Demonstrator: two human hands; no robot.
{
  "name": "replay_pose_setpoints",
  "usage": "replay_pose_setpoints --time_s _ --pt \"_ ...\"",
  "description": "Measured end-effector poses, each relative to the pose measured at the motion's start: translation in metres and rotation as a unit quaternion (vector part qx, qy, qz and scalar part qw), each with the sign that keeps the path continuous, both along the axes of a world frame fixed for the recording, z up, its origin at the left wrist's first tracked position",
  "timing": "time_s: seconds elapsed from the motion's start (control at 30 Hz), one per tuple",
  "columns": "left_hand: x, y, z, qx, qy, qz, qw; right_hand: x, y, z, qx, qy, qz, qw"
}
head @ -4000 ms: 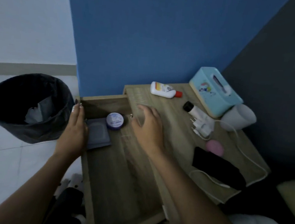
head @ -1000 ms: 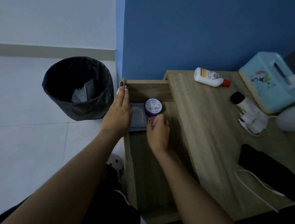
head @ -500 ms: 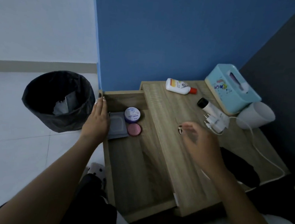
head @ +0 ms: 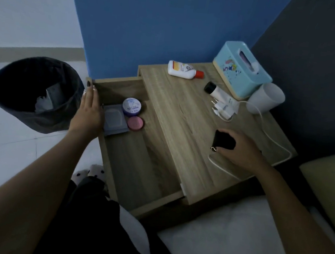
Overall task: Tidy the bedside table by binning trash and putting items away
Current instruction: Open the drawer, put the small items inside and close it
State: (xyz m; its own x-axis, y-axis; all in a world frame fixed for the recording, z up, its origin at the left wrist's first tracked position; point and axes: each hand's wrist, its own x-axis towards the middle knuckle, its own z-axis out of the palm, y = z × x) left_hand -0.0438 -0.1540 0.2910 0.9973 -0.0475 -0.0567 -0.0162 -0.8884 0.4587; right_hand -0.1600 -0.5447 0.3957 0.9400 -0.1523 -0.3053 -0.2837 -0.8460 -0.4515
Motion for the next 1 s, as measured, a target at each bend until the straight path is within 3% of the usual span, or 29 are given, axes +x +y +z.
replay_pose_setpoints --time_s 0.37,0.6,0.87,1.0 --pt "-0.002 -0.001 0.001 -0.001 -0.002 0.008 1.0 -0.012 -0.034 0.002 -0.077 0.079 -0.026 0.994" --pt "-0.002 -0.001 0.0 -0.001 0.0 0.008 1.0 0.002 -0.032 0.006 -0.118 -0.015 -0.022 0.993" --pt "-0.002 0.0 0.001 -0.001 0.003 0.011 1.0 0.021 0.035 0.022 -0.017 -0.159 -0.059 0.985" --pt "-0.003 -0.002 0.001 -0.004 0.006 0.016 1.0 0.026 0.1 0.025 0.036 -0.153 -0.035 0.987"
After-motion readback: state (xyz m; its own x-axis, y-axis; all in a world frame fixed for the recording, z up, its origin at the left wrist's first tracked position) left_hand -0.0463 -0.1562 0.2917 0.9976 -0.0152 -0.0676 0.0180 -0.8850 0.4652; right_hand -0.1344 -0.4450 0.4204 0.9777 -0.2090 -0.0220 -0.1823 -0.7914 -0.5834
